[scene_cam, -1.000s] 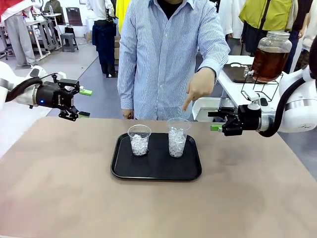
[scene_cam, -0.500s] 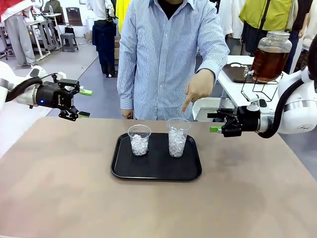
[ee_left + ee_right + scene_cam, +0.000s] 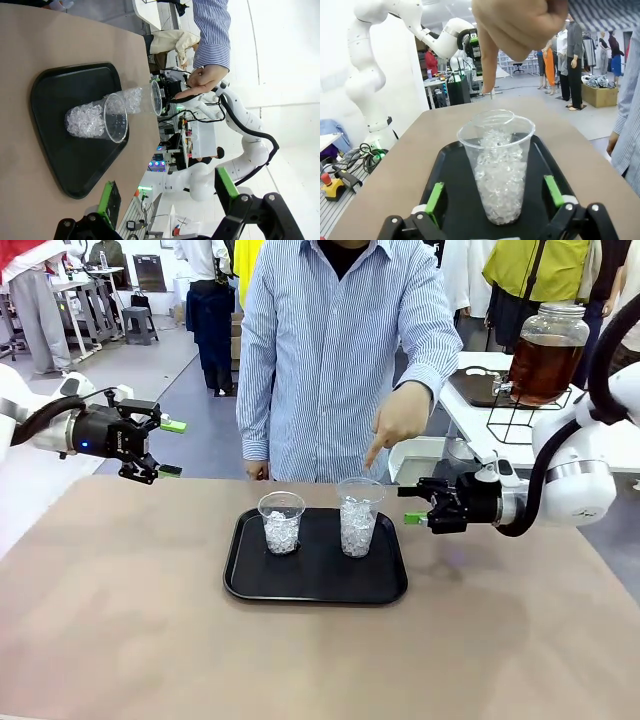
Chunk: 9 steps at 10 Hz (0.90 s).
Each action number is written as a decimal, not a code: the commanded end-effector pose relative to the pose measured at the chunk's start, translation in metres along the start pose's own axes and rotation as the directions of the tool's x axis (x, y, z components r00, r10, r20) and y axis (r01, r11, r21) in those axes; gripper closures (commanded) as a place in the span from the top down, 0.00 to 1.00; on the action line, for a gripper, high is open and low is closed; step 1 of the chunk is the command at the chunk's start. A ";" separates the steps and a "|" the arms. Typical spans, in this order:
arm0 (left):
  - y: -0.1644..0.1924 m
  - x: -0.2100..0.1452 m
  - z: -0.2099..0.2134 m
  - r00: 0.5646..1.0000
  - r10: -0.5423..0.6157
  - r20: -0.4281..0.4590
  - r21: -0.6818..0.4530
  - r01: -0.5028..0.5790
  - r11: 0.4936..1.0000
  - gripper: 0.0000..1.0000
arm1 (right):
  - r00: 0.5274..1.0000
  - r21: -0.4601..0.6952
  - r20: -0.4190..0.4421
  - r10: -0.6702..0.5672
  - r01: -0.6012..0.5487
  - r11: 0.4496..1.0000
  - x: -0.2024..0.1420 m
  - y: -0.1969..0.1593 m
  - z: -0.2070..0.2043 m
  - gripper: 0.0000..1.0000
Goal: Pour the drink into the iced cup.
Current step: Pick up the iced cup indicated by the human and present it to them.
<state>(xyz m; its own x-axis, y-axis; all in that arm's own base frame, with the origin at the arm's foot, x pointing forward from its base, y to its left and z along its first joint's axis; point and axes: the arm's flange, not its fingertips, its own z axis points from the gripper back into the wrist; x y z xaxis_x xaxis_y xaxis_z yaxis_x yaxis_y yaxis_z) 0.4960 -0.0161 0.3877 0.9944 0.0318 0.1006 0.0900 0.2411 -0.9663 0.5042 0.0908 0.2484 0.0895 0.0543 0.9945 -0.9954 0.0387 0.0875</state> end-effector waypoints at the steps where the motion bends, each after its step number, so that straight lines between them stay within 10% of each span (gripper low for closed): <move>1: -0.001 0.000 0.000 1.000 0.001 0.010 -0.009 0.000 1.000 1.00 | 0.998 -0.024 0.042 0.045 -0.044 0.999 -0.004 -0.010 -0.009 1.00; 9: -0.001 0.000 0.000 1.000 0.001 0.010 -0.009 0.000 1.000 1.00 | 0.999 -0.009 0.048 0.017 -0.016 1.000 -0.025 -0.026 -0.031 1.00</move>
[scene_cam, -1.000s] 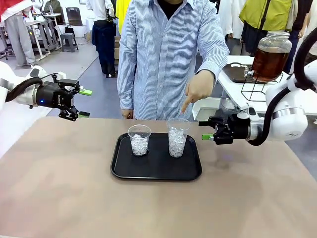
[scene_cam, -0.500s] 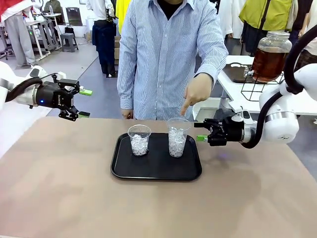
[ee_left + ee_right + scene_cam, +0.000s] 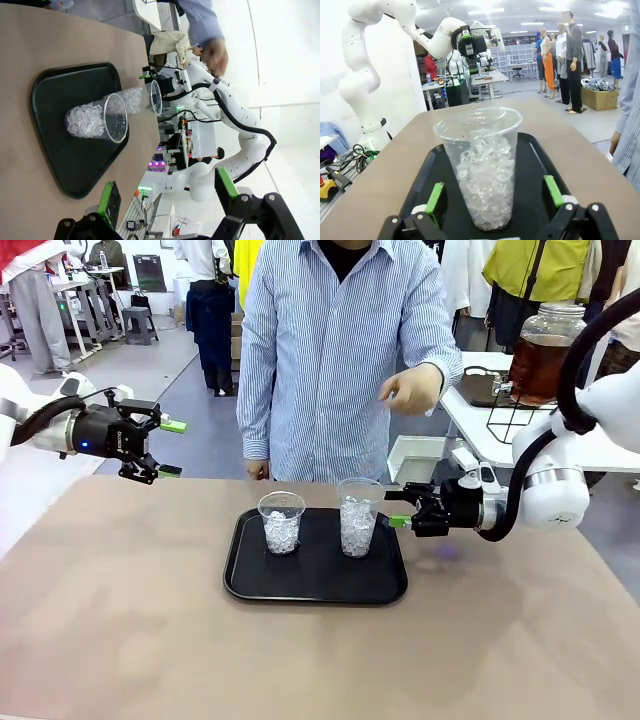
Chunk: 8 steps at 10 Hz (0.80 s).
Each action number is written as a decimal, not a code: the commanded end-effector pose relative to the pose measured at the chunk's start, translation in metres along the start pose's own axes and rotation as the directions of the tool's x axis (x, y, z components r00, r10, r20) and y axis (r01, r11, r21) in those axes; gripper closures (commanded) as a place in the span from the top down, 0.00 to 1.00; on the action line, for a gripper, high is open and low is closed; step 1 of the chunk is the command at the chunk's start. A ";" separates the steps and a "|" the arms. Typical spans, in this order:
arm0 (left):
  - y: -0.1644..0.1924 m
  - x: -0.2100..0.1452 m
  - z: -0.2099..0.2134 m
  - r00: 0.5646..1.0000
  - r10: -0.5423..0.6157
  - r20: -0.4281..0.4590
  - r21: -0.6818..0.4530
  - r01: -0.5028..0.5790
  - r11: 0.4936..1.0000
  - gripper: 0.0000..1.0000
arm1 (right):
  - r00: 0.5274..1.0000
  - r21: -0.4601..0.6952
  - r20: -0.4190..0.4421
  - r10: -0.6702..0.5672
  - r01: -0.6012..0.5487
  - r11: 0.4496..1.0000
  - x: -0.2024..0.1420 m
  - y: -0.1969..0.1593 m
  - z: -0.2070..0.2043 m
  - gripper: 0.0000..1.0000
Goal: Pour the drink into the iced cup.
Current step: Pick up the iced cup indicated by the human and present it to them.
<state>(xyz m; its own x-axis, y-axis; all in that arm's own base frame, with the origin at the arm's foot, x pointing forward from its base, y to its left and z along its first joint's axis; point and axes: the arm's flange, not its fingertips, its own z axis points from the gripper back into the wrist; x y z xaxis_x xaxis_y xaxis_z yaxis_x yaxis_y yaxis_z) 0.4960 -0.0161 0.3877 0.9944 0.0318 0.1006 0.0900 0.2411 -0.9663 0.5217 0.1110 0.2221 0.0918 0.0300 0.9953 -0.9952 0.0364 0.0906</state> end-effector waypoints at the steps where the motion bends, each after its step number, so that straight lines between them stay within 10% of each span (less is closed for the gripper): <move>1: -0.001 0.000 0.000 1.000 0.001 0.010 -0.009 0.000 1.000 1.00 | 1.000 -0.002 0.027 0.009 -0.009 1.000 -0.004 -0.007 -0.012 1.00; 8: -0.001 0.000 0.000 1.000 0.001 0.010 -0.009 0.000 1.000 1.00 | 1.000 0.024 0.020 -0.012 0.011 1.000 -0.011 -0.007 -0.037 1.00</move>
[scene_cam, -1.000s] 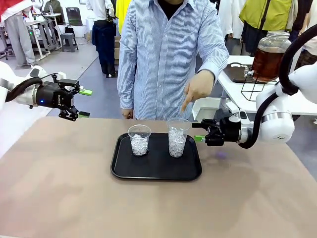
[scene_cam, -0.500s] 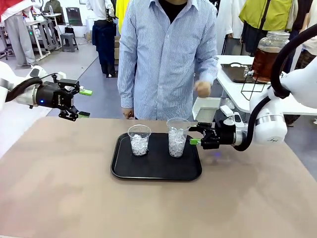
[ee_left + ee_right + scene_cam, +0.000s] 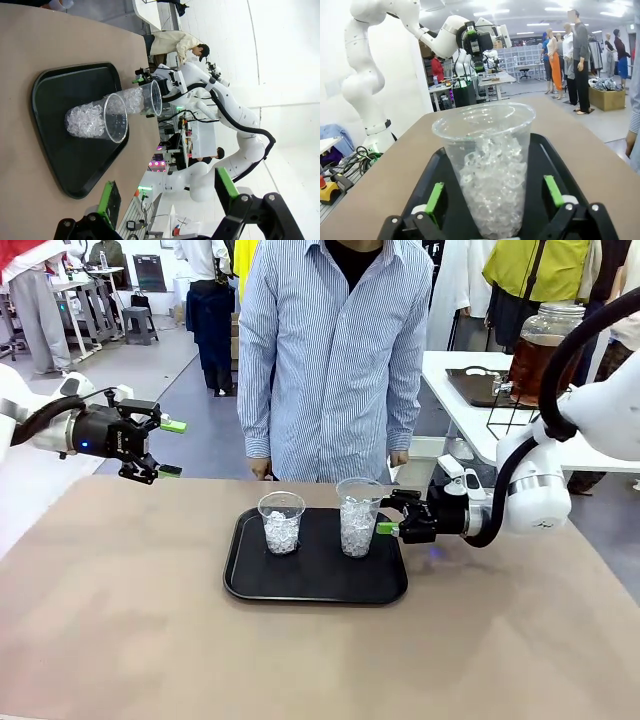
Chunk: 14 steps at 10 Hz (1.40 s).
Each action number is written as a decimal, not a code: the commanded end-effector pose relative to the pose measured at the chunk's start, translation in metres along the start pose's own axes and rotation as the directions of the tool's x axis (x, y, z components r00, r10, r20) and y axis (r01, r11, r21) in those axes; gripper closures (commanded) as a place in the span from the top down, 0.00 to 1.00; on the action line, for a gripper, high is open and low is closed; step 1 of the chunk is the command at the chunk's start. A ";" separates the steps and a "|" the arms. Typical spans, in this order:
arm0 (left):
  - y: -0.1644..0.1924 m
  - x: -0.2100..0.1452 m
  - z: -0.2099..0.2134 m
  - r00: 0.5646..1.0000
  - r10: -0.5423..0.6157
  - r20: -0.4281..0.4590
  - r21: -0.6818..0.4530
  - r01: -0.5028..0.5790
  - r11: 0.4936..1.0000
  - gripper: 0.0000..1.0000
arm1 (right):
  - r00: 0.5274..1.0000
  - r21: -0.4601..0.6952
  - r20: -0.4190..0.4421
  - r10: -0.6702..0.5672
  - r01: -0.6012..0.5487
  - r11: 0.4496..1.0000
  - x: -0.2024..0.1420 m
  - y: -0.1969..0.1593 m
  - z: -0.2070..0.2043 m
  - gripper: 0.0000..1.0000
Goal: Pour the drink into the iced cup.
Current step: Pick up the iced cup indicated by the human and present it to them.
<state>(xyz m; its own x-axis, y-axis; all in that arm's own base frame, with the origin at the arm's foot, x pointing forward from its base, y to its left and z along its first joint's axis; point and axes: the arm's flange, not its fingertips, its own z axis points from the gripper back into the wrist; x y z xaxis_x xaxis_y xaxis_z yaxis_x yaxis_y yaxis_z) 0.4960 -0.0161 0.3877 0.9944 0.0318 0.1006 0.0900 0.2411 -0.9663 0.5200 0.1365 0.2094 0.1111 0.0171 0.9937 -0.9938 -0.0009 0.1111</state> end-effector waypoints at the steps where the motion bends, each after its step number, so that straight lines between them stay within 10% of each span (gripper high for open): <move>1: -0.001 0.000 0.000 1.000 0.001 0.010 -0.009 0.000 1.000 1.00 | 1.000 -0.010 0.000 0.010 -0.010 1.000 0.001 -0.010 -0.016 1.00; 13: -0.001 0.000 0.000 1.000 0.001 0.010 -0.009 0.000 1.000 1.00 | 0.999 0.015 -0.032 0.006 -0.005 1.000 -0.002 -0.014 -0.050 1.00; 14: -0.001 0.000 0.000 1.000 0.001 0.010 -0.009 0.000 1.000 1.00 | 0.999 0.010 -0.030 -0.013 0.014 1.000 -0.002 -0.012 -0.050 0.84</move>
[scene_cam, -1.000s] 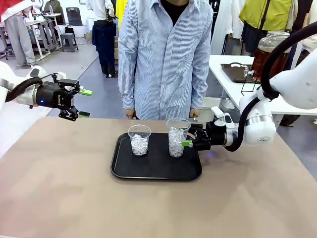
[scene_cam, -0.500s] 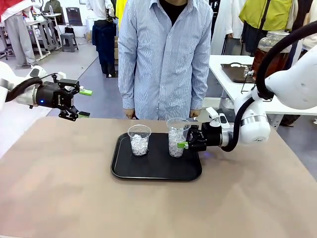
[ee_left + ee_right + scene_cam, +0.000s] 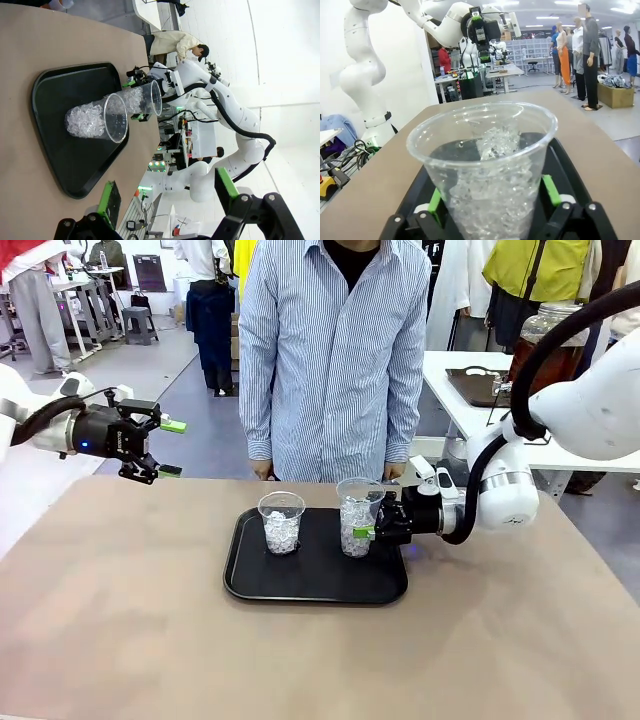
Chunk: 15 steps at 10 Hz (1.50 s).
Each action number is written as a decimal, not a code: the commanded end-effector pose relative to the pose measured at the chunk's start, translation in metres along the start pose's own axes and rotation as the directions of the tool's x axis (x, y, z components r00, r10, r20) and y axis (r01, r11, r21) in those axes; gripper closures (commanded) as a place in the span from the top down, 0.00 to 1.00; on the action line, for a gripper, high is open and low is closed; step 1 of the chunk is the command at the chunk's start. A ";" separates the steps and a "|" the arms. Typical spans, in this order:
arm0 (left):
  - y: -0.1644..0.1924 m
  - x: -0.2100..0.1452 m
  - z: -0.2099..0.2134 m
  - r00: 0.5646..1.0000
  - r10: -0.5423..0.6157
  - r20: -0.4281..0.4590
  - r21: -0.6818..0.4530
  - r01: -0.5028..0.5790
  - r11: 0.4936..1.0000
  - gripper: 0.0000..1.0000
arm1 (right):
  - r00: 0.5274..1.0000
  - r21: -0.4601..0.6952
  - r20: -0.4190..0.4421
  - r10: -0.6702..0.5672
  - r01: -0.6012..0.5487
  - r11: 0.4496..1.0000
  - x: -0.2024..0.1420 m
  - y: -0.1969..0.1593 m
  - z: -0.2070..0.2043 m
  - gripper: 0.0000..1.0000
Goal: Pour the drink into the iced cup.
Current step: Pick up the iced cup indicated by the human and present it to them.
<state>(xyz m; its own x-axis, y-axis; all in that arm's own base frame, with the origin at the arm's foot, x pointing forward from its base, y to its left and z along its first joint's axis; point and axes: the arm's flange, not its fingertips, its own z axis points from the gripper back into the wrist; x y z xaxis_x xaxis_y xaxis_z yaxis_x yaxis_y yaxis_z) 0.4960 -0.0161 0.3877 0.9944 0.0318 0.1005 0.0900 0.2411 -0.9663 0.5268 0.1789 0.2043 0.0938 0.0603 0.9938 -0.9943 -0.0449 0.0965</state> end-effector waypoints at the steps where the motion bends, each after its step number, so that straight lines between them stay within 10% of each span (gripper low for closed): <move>1: -0.001 0.000 0.000 1.000 0.001 0.010 -0.009 0.000 1.000 1.00 | 1.000 -0.034 0.025 0.006 -0.005 0.999 0.001 -0.004 -0.006 0.65; 7: -0.001 0.000 0.000 1.000 0.001 0.010 -0.009 0.000 1.000 1.00 | 0.996 0.022 0.093 -0.005 0.003 1.000 0.022 -0.006 0.003 0.65; 15: -0.001 0.000 0.000 1.000 0.001 0.010 -0.009 0.000 1.000 1.00 | 0.999 0.035 0.024 0.043 -0.044 0.998 0.156 -0.053 0.013 0.65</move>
<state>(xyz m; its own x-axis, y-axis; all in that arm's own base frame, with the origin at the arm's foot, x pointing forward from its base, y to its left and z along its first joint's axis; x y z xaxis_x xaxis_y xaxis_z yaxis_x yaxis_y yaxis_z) 0.4960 -0.0161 0.3876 0.9944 0.0318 0.1004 0.0898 0.2410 -0.9664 0.5893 0.1756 0.3521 0.0298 0.0127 0.9995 -0.9969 -0.0728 0.0306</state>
